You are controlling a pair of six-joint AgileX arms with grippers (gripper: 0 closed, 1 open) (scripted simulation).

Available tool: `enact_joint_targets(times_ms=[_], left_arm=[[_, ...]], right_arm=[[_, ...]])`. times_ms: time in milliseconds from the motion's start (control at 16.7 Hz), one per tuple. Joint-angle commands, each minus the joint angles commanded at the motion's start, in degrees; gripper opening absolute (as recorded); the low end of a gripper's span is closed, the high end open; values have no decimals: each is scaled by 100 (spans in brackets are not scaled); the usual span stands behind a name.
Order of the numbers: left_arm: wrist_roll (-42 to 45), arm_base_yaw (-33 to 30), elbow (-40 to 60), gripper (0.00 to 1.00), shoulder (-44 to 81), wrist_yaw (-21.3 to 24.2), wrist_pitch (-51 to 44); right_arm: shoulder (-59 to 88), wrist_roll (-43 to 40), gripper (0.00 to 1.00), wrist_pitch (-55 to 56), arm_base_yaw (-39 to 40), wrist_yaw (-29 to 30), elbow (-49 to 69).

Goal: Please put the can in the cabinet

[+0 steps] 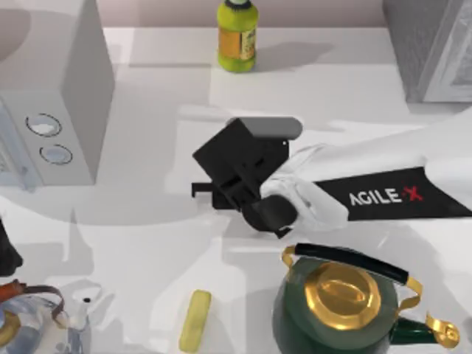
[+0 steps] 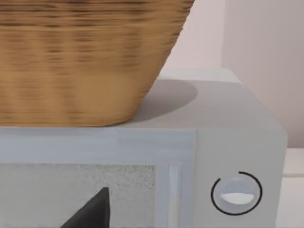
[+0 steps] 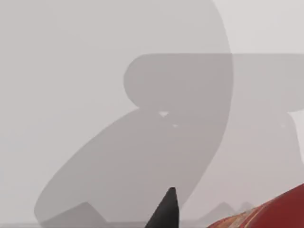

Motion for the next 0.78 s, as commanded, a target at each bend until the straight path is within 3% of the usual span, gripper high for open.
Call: enact_joint_targets(times_ms=[300, 780], left_arm=[[0, 0, 0, 100, 0, 0, 0], [0, 0, 0, 100, 0, 0, 0]], right_arm=[[0, 0, 2, 0, 0, 0, 0], [0, 0, 0, 0, 0, 0, 0]])
